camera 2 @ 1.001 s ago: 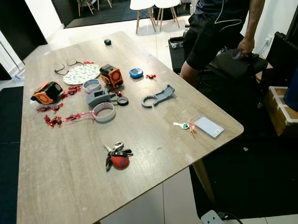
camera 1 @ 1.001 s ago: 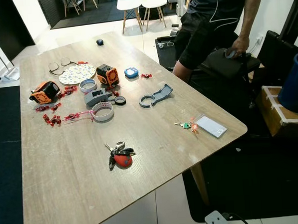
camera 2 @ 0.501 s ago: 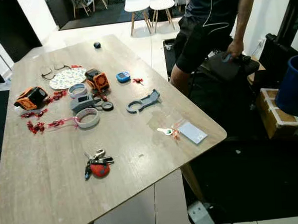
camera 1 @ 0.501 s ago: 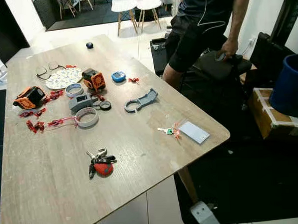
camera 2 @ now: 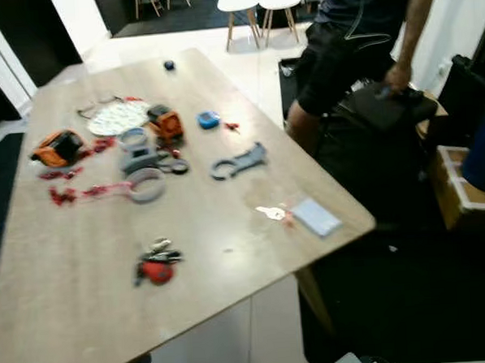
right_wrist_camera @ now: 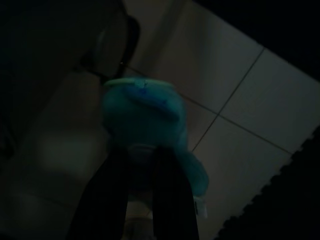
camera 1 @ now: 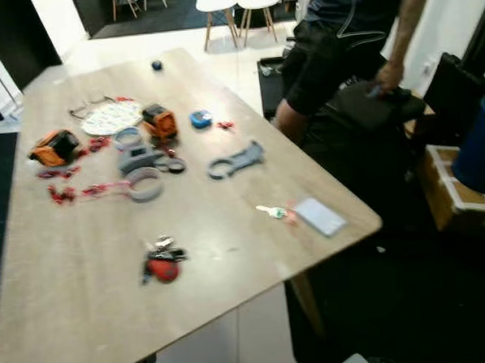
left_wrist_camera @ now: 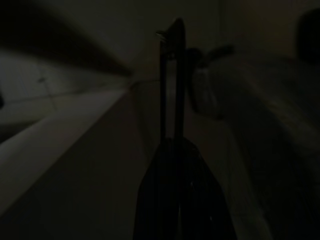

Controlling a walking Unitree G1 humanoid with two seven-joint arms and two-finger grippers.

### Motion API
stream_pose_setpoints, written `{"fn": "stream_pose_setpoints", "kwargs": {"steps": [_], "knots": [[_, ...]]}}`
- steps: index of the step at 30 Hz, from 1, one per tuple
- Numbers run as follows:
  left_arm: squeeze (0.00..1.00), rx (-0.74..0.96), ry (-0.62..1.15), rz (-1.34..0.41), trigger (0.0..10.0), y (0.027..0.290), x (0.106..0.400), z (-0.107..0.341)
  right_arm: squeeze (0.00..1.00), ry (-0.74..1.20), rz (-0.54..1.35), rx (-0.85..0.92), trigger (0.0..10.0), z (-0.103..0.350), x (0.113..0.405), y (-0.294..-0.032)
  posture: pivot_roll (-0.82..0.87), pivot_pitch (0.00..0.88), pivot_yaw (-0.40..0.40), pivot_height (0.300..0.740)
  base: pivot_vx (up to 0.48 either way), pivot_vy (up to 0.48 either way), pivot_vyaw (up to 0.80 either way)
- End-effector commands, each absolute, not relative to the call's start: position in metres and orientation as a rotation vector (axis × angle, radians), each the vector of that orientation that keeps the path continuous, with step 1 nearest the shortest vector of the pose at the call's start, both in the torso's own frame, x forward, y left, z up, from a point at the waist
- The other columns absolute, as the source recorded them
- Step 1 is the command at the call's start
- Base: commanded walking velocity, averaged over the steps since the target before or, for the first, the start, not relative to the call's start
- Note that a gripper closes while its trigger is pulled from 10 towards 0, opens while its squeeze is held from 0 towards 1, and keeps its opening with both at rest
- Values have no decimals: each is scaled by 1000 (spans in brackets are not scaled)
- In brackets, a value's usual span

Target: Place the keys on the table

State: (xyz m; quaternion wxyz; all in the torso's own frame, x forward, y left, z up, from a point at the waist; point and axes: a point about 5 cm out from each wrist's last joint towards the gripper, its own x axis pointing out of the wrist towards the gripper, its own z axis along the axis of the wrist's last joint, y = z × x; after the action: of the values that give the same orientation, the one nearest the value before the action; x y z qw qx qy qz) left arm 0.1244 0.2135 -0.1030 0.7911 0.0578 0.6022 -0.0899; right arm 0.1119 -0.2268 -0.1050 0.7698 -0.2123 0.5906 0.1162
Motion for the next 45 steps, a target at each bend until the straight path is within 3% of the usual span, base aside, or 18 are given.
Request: {"fn": "stream_pose_setpoints", "kwargs": {"steps": [1,9,12,17,18,25,28,31,40,45], "knots": [[0,138,1297,-188,10000,218,125,-102,0,1255,276,-438,10000,-107,117,-208,-96,32,107,740,0,-461,0],[0,146,1292,-174,10000,219,125,-102,0,1205,332,-404,10000,-107,134,-173,-97,35,109,740,0,-128,0],[0,149,1290,-173,10000,219,125,-102,0,1193,342,-408,10000,-105,139,-170,-97,35,109,740,0,0,0],[0,155,1286,-172,10000,219,126,-102,0,1189,342,-397,10000,-103,144,-175,-97,35,109,740,0,0,476],[0,157,1285,-172,10000,219,126,-102,0,1206,328,-416,10000,-103,138,-195,-98,26,107,740,0,0,794],[0,158,1283,-169,10000,219,126,-102,0,1246,285,-447,10000,-100,123,-232,-103,26,104,740,0,0,794],[0,158,1282,-170,10000,218,126,-102,0,1252,277,-448,10000,-100,121,-236,-103,26,104,740,0,0,794],[0,156,1284,-175,10000,218,125,-102,0,1276,274,-435,10000,-107,99,-231,-105,29,104,740,0,0,794],[0,156,1288,-181,10000,217,124,-102,0,1271,263,-425,10000,-109,94,-226,-108,41,106,740,0,0,755],[0,154,1289,-183,10000,217,124,-103,0,1267,221,-432,10000,-109,98,-222,-108,41,106,740,0,0,0]]}}
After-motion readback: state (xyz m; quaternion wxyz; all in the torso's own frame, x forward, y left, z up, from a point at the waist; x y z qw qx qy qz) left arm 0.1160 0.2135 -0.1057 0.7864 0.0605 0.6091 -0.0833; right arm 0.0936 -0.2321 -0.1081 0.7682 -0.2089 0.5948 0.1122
